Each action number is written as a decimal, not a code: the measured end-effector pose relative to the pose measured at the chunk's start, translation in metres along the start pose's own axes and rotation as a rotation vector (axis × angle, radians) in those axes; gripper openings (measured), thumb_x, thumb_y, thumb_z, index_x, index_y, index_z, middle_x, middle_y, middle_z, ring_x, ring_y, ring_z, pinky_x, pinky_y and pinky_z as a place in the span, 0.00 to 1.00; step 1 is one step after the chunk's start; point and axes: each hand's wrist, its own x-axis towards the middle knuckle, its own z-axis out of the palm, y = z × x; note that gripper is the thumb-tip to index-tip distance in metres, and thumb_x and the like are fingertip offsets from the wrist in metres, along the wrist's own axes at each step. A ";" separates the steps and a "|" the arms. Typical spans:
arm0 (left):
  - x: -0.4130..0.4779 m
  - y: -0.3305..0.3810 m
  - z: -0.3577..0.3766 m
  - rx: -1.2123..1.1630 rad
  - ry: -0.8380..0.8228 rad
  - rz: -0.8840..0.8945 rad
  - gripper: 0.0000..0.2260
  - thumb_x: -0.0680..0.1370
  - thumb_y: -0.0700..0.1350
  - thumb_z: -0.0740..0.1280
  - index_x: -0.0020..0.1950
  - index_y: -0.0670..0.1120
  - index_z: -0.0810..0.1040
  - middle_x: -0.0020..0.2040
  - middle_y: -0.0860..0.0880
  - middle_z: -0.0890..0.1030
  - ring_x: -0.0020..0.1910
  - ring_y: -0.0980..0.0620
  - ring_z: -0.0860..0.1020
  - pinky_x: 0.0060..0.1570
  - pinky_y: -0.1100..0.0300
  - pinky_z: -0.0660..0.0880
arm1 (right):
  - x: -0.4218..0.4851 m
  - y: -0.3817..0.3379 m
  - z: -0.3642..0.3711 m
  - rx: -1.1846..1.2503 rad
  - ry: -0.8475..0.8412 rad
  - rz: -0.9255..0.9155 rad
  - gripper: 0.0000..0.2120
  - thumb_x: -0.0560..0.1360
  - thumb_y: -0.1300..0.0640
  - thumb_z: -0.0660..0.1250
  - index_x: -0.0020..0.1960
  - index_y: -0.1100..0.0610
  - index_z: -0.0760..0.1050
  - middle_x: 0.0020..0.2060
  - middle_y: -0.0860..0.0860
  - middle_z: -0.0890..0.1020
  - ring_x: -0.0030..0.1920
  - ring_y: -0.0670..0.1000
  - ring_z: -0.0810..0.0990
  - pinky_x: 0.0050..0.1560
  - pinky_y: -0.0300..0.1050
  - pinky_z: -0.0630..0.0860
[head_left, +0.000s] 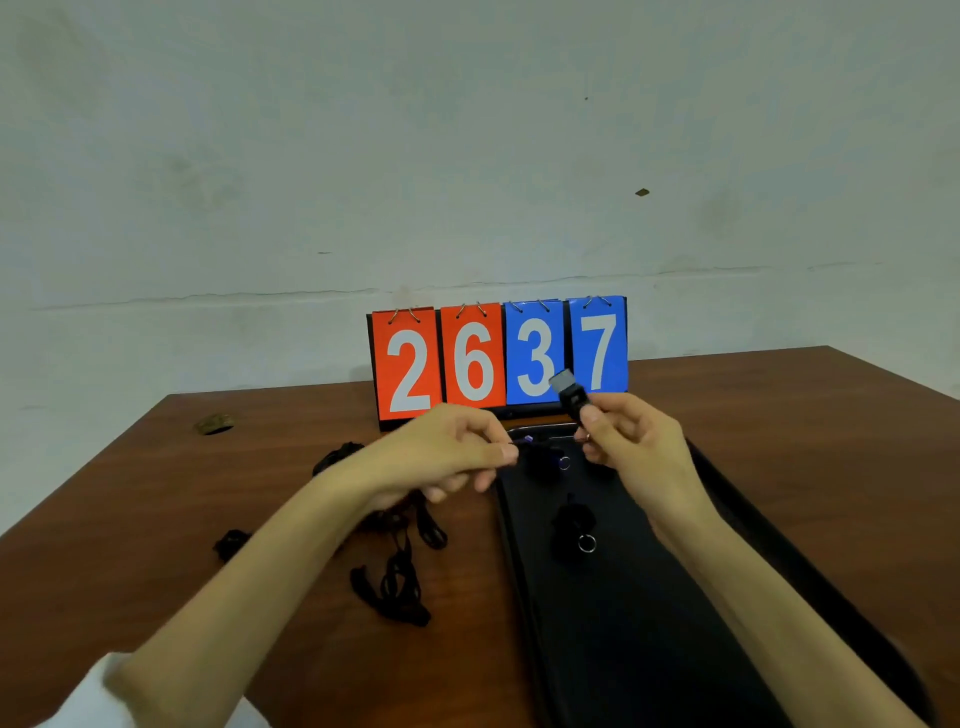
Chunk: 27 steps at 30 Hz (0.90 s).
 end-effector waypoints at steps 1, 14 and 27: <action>-0.002 0.002 -0.004 0.080 0.032 0.023 0.07 0.76 0.49 0.67 0.48 0.47 0.79 0.31 0.50 0.77 0.23 0.57 0.65 0.22 0.66 0.61 | -0.001 0.001 0.000 -0.109 -0.035 -0.027 0.11 0.75 0.58 0.65 0.57 0.57 0.76 0.39 0.50 0.82 0.41 0.46 0.82 0.46 0.39 0.79; -0.007 0.006 -0.009 0.229 0.035 0.292 0.05 0.75 0.41 0.68 0.48 0.50 0.82 0.42 0.59 0.83 0.45 0.62 0.79 0.44 0.73 0.72 | -0.020 -0.010 0.009 -0.228 -0.599 -0.025 0.08 0.67 0.63 0.73 0.41 0.51 0.80 0.35 0.47 0.85 0.39 0.47 0.84 0.46 0.38 0.79; 0.003 0.002 0.028 -0.222 -0.069 0.136 0.09 0.81 0.48 0.57 0.47 0.43 0.69 0.34 0.44 0.81 0.21 0.56 0.62 0.23 0.63 0.57 | -0.018 -0.014 0.003 0.212 -0.185 -0.085 0.04 0.70 0.66 0.67 0.44 0.61 0.79 0.33 0.52 0.84 0.33 0.47 0.82 0.37 0.35 0.78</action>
